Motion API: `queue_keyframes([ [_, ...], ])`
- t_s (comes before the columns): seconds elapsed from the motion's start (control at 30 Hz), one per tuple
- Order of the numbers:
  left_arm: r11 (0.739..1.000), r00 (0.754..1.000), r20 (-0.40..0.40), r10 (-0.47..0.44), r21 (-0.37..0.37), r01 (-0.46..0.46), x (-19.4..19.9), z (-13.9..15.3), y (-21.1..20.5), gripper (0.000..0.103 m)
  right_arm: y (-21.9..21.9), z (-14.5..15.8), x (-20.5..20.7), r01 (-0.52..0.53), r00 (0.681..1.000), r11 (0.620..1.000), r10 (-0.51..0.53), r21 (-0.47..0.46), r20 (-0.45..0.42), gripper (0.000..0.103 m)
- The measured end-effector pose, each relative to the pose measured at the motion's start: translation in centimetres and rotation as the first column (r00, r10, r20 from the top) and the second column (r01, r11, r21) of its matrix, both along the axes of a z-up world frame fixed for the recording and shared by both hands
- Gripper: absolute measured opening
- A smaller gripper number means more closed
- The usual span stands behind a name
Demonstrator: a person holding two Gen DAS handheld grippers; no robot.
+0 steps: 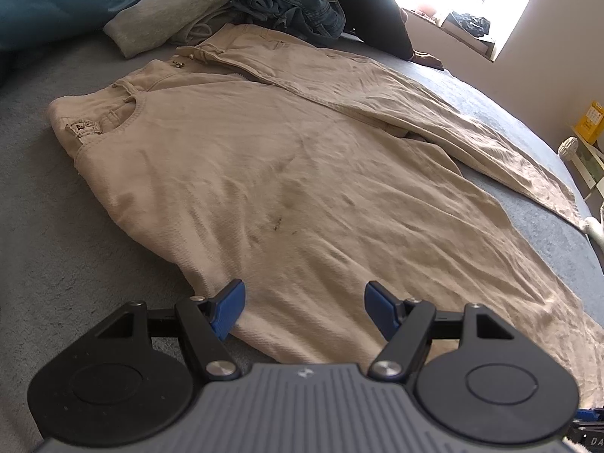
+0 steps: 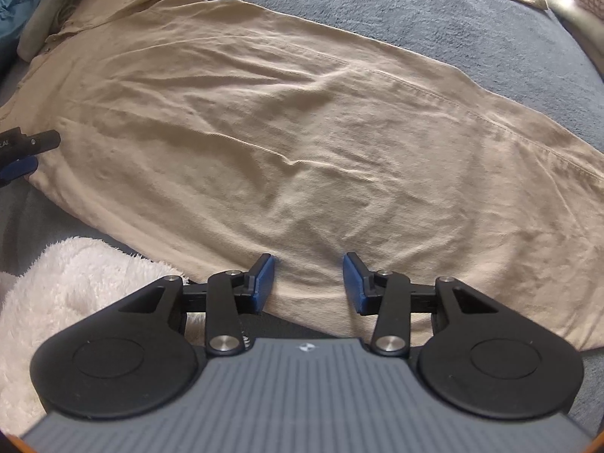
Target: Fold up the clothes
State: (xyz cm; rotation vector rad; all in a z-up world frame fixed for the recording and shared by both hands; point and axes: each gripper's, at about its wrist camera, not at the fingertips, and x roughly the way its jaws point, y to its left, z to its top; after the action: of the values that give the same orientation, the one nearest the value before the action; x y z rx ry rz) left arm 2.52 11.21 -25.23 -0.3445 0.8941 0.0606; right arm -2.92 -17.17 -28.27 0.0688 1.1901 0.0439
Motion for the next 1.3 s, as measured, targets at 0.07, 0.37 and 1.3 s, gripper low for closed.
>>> queue_keyframes([
  [0.07,1.0,1.0,0.001,0.002,-0.004,-0.002,0.0,0.0,0.0,0.071,0.0,0.0,0.0,0.002,1.0,1.0,-0.002,-0.002,0.004,0.04],
  [0.37,1.0,1.0,0.005,0.003,-0.015,-0.003,0.0,-0.1,0.3,0.071,0.6,0.1,-0.2,0.004,1.0,0.999,-0.003,-0.041,0.014,0.039],
  [1.3,1.0,1.0,0.005,-0.005,-0.007,0.005,0.0,-0.1,0.1,0.071,1.7,1.2,-1.0,-0.019,0.997,0.995,0.026,-0.097,0.077,0.039],
])
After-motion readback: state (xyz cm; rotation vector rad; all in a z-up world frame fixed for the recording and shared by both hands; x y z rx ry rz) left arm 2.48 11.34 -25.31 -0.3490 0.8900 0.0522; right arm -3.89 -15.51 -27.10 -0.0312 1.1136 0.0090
